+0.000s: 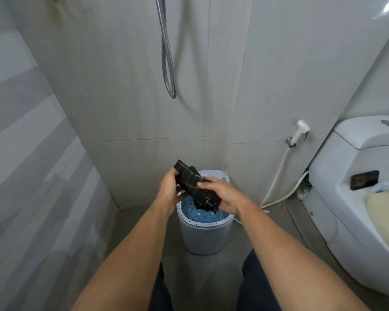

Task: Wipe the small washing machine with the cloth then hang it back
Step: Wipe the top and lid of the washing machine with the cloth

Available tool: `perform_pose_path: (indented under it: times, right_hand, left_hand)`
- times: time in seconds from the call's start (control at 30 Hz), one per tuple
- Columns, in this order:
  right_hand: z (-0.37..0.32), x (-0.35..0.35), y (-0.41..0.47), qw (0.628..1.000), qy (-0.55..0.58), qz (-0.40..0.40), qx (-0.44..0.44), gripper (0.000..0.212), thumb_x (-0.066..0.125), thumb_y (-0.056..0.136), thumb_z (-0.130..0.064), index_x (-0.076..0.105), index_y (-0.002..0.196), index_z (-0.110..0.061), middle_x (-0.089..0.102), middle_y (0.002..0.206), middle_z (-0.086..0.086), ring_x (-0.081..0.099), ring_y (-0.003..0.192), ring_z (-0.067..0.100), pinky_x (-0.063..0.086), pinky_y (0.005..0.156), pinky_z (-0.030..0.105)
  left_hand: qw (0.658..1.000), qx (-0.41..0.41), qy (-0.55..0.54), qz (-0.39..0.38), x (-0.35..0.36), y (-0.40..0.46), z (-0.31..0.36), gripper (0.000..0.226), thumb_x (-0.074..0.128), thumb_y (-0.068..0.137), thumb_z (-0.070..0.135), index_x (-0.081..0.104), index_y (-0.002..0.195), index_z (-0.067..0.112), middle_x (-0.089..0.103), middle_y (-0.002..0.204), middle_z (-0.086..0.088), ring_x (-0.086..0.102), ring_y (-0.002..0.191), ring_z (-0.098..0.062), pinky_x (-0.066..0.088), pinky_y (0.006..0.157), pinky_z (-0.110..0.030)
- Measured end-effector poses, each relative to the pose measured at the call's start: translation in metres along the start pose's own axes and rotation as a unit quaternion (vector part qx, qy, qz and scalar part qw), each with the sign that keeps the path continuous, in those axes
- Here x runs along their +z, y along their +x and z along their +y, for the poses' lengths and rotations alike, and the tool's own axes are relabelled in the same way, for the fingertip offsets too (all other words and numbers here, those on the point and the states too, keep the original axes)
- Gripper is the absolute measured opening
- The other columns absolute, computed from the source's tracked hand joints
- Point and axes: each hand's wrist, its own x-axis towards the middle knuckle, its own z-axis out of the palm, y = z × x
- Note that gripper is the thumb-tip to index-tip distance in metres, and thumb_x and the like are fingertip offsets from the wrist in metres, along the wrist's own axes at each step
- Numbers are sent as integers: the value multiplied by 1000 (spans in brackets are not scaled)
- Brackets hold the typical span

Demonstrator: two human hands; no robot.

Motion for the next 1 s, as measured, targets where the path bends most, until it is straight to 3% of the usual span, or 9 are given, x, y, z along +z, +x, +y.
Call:
perform_pose_path:
  times: [0.13, 0.3, 0.4, 0.53, 0.67, 0.77, 0.9, 0.97, 1.0]
  right_hand:
    - [14, -13, 37, 994, 14, -11, 106, 39, 69, 90, -21, 67, 122, 0, 71, 108, 20, 69, 94, 31, 53, 88, 44]
    - [26, -33, 95, 990, 11, -12, 142, 46, 71, 92, -38, 68, 123, -4, 74, 111, 19, 70, 99, 32, 55, 91, 45]
    - [32, -44, 139, 994, -53, 51, 82, 37, 71, 93, -37, 70, 120, -11, 76, 107, 20, 74, 94, 36, 58, 88, 53]
    - [30, -57, 190, 958, -247, 137, -51, 22, 64, 99, -31, 74, 113, -18, 77, 95, 10, 73, 72, 15, 62, 71, 36]
    - [30, -71, 230, 920, -359, 115, -103, 31, 61, 100, -35, 67, 130, -30, 74, 103, -9, 70, 95, 8, 54, 86, 26]
    - [25, -74, 248, 901, -408, 97, -111, 45, 57, 102, -35, 51, 147, -29, 68, 126, -4, 64, 112, 14, 49, 101, 31]
    - [19, -78, 269, 859, -481, 104, -140, 40, 56, 102, -26, 56, 142, -27, 64, 124, 6, 63, 110, 24, 50, 99, 37]
    - [20, -78, 281, 819, -535, 139, -155, 42, 57, 101, -24, 55, 143, -25, 60, 125, 10, 62, 108, 28, 51, 96, 42]
    - [22, -78, 287, 794, -563, 159, -166, 44, 58, 100, -25, 54, 143, -23, 59, 127, 11, 61, 109, 30, 53, 94, 44]
  left_hand:
    - [992, 36, 116, 38, -13, 58, -20, 14, 55, 94, 18, 67, 101, 18, 71, 96, -5, 69, 94, -24, 55, 76, -34]
    - [981, 30, 186, 34, -24, 128, -43, 22, 66, 96, 21, 69, 117, 17, 73, 117, -8, 70, 106, -24, 55, 100, -44]
    - [976, 20, 205, 68, -30, 166, -56, 29, 62, 99, 31, 66, 123, 15, 69, 117, -1, 64, 102, -18, 53, 95, -38]
    - [961, -10, 257, 103, -52, 203, -90, 38, 61, 100, 28, 64, 130, 5, 67, 129, -9, 62, 114, -24, 47, 100, -36]
    - [956, -63, 263, 112, -66, 221, -120, 43, 64, 98, 27, 60, 137, 9, 64, 138, -10, 60, 125, -26, 43, 107, -36]
    - [944, -84, 305, 91, -73, 226, -135, 48, 61, 99, 32, 55, 143, 15, 61, 143, -9, 57, 130, -27, 42, 110, -39]
    - [951, -102, 279, 82, -74, 232, -153, 59, 61, 99, 36, 46, 151, 14, 53, 152, -9, 51, 139, -28, 39, 116, -44]
    - [956, -106, 264, 78, -73, 236, -161, 54, 59, 101, 32, 48, 149, 10, 62, 142, -7, 59, 130, -24, 45, 110, -37]
    - [959, -108, 252, 75, -73, 237, -164, 47, 58, 102, 29, 54, 144, 9, 71, 126, -3, 67, 114, -18, 52, 98, -28]
